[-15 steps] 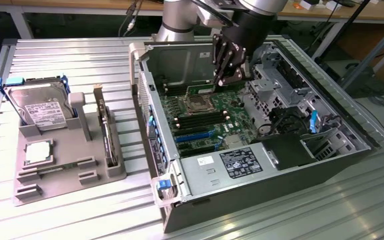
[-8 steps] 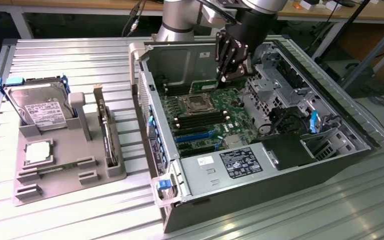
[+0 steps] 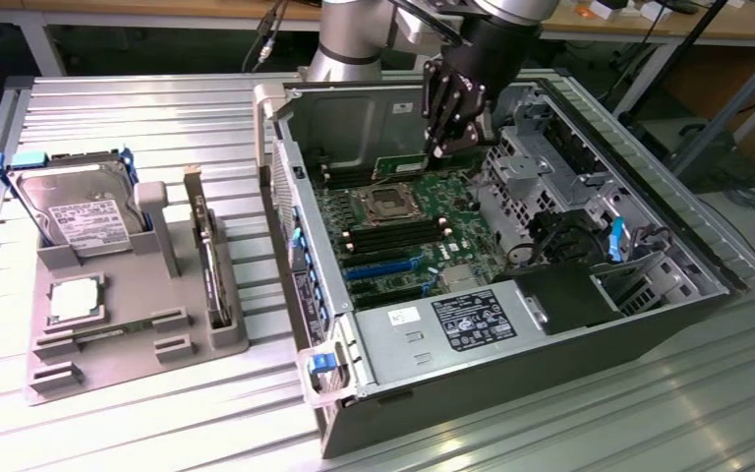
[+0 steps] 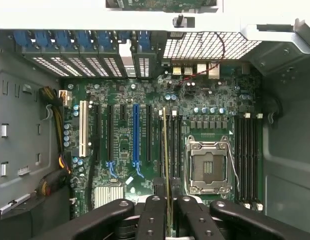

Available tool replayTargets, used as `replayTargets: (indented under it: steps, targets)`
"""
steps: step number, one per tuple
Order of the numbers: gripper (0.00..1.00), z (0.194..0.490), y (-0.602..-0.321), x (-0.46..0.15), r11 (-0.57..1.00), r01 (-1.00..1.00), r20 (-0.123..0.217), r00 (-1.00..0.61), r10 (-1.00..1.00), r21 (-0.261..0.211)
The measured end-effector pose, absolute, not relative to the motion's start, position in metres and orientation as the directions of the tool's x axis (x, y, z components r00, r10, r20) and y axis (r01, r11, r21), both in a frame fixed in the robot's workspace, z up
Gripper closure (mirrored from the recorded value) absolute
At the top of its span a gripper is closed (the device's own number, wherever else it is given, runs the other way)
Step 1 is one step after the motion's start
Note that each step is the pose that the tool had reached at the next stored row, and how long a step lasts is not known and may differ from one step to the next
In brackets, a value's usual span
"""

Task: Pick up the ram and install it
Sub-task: 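Pick up the ram and move it above insertion slot, then insert the ram into the slot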

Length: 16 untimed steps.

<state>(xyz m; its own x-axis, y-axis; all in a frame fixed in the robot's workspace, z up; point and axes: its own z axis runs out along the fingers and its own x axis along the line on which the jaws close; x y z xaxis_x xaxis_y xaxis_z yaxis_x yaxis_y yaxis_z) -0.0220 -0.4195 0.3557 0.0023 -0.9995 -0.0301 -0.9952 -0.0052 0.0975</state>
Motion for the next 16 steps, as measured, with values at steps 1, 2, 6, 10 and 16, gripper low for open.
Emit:
replayTargets:
  steps: [1,2,6,10,16]
  targets:
    - [0.85,0.356,-0.419,-0.022,-0.005,-0.995,-0.030,0.002,-1.000,0.097]
    - [0.85,0.356,-0.420,-0.022,-0.005,-0.995,-0.030,0.002,-1.000,0.097]
    - [0.85,0.356,-0.419,-0.023,-0.005,-0.995,-0.030,0.002,-1.000,0.096]
    - [0.85,0.356,-0.420,-0.023,-0.005,-0.995,-0.030,0.002,-1.000,0.096]
    - [0.85,0.341,-0.419,-0.023,-0.005,-0.995,-0.030,0.002,-1.000,0.095]
